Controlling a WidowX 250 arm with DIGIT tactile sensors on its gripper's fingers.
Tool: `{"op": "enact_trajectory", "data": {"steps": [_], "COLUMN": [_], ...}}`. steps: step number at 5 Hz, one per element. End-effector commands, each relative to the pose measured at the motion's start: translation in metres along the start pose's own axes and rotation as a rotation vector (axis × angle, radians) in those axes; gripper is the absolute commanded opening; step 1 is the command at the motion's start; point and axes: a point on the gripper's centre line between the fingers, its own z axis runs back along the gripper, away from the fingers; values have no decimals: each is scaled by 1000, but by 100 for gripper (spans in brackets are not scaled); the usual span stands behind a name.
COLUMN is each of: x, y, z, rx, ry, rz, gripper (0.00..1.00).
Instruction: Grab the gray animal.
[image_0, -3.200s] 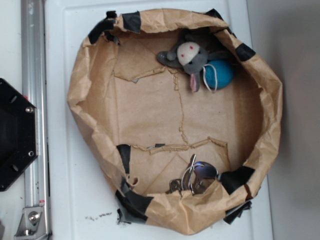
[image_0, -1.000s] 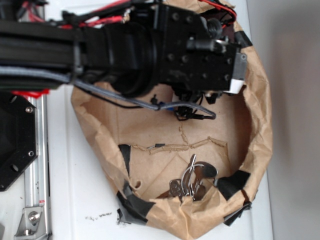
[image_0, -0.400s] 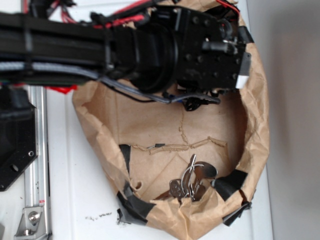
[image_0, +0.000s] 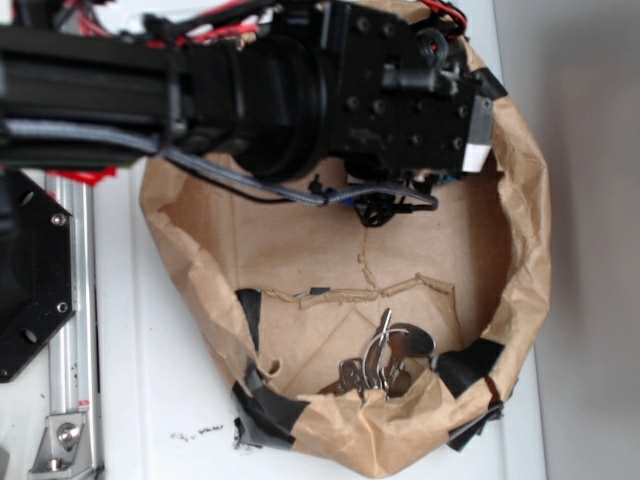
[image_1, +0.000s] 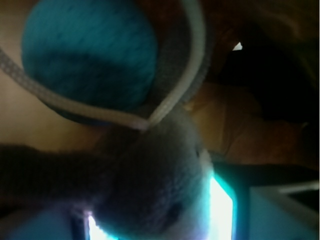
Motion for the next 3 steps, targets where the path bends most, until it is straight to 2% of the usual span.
{"op": "enact_trajectory", "data": {"steps": [1,2,3], "x": [-9,-13,-15], "y": [-18,-43,-47], "z": [115,141,142], "rx": [-191,-303,-325], "ry": [-108,-13,-21], "rz": [15,16,60], "gripper": [0,0,0]}}
